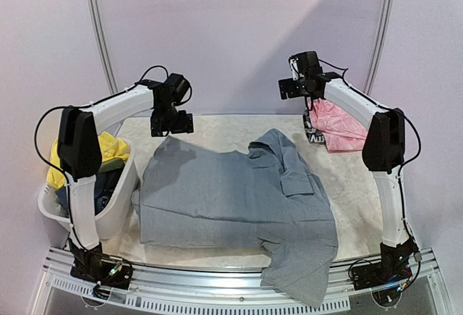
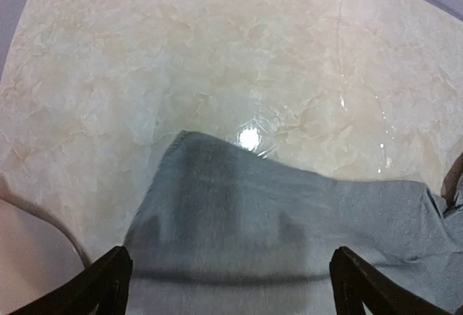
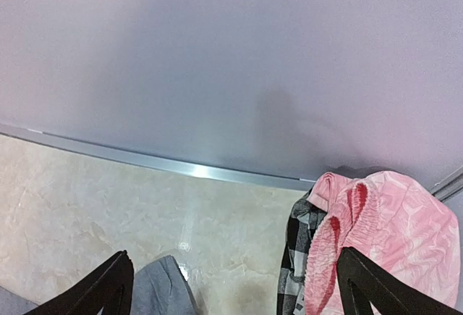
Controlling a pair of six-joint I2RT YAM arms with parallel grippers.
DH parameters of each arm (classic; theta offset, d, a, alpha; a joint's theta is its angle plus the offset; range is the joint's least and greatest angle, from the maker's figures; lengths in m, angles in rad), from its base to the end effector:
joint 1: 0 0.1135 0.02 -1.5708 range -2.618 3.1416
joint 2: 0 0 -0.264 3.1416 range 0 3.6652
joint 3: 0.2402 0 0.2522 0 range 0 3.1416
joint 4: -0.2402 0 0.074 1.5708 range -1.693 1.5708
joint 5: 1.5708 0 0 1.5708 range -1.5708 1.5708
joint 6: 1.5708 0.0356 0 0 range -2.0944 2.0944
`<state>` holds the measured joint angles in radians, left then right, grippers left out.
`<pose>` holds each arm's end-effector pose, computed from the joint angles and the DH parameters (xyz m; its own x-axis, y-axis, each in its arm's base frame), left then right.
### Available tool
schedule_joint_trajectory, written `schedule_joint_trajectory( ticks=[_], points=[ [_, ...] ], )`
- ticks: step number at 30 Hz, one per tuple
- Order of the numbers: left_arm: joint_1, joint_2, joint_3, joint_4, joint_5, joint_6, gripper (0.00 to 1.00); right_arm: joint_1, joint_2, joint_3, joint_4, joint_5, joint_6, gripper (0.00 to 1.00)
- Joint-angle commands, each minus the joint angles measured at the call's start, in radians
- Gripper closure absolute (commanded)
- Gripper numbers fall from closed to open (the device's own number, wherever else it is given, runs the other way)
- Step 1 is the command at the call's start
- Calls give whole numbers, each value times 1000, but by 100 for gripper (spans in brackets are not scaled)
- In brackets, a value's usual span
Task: Fold and stack the mixed laundry pile
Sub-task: Flatten out the crumpled shirt at the center of the board, then smooth out the flattened shirt at the center of the board.
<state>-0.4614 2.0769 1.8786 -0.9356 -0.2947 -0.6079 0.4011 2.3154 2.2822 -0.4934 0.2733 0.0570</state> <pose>0.4037 -0.1892 0.2571 -0.8464 -0.1895 -0.4976 -0.2040 0.9786 -0.0257 0.5003 0.2017 0.3050 -0.4711 -0.1402 -0.8708 -0.1345 0.9872 -0.0862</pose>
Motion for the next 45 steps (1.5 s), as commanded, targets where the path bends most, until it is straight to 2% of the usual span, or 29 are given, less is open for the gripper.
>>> schedule_joint_trajectory(
  ticks=[1, 6, 10, 18, 23, 32, 38, 45],
  points=[
    [-11, -95, 28, 1, 16, -40, 1, -20, -122, 24, 0, -54, 86, 1],
    [-22, -141, -57, 31, 10, -29, 0, -22, -269, -247, 25, -102, 98, 1],
    [-53, -188, -132, 90, 55, 43, 3, -23, -407, -468, 2, -183, 147, 1],
    [-230, -246, -219, 128, 70, 191, 6, -21, -747, -937, -1, -418, 401, 4],
    [-333, -275, -325, 196, 112, 206, 6, -21, -894, -1175, 3, -505, 546, 7],
    [-419, -352, -489, 254, 118, 152, 8, -23, -875, -1336, -43, -679, 698, 16],
    [-446, -391, -536, 251, 103, 137, 9, -26, -819, -1392, 30, -771, 736, 23],
    [-457, -428, -574, 249, 91, 110, 10, -50, -741, -1440, 83, -802, 764, 28]
  ],
)
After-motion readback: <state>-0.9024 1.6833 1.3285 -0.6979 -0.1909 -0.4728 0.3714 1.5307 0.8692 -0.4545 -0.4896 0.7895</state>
